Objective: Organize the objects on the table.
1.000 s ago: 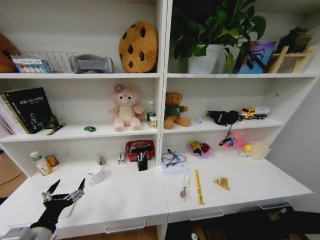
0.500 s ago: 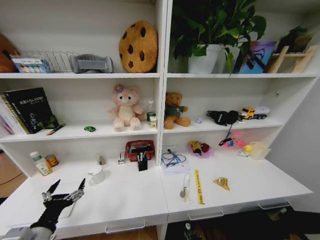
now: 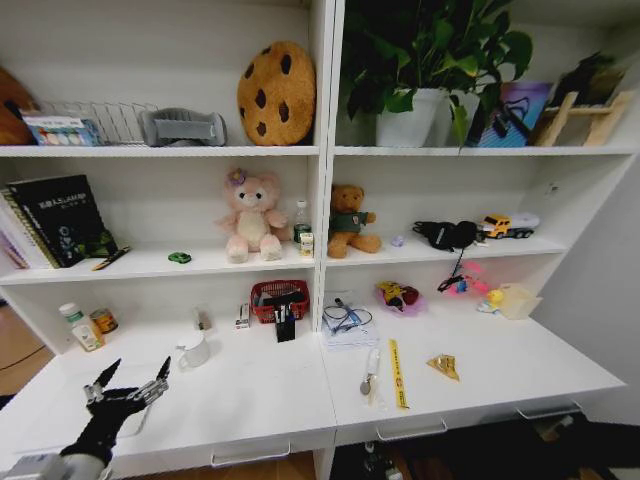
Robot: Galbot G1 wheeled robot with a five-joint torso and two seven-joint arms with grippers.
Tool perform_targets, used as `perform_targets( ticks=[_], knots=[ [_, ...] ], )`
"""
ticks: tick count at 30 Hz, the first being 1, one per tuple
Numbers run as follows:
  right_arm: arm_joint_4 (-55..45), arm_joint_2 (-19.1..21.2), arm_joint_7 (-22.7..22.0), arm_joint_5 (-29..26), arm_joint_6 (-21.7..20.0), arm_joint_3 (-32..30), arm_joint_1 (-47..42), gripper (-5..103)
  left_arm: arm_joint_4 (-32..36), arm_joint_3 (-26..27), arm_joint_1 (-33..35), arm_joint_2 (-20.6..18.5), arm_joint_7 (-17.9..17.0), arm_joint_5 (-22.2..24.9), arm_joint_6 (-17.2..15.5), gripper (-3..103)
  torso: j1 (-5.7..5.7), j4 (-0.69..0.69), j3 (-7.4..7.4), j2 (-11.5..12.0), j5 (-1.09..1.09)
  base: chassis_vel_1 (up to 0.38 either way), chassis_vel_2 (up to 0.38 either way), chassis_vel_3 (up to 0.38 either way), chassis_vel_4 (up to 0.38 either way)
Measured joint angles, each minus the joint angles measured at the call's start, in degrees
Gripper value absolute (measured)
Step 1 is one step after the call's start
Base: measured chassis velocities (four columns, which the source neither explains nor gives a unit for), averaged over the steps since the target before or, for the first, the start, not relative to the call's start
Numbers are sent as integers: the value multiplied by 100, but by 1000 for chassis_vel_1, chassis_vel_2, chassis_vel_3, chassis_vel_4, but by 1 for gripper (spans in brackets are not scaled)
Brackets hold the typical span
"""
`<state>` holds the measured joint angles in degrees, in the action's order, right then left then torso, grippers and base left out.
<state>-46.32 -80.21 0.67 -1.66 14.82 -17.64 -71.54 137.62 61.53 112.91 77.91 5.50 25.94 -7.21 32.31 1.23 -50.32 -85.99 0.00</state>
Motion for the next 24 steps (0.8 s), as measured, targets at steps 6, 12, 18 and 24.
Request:
perform_targets(
  ticks=[6, 12, 18, 24],
  knots=[
    [250, -92, 9, 38, 33, -23, 130, 30, 0, 0, 0, 0, 0, 0, 0, 100, 0, 0, 0, 0, -1, 0, 0, 0, 0],
    [316, -108, 32, 8, 61, -15, 197, 30, 0, 0, 0, 0, 0, 0, 0, 100, -1, 0, 0, 0, 0, 0, 0, 0, 0],
    [305, -93, 82, -58, 46, 33, 230, 33, 0, 0, 0, 0, 0, 0, 0, 100, -1, 0, 0, 0, 0, 0, 0, 0, 0],
    [261, -89, 103, -80, 38, 52, 237, 55, 0, 0, 0, 0, 0, 0, 0, 100, -1, 0, 0, 0, 0, 0, 0, 0, 0]
  ],
)
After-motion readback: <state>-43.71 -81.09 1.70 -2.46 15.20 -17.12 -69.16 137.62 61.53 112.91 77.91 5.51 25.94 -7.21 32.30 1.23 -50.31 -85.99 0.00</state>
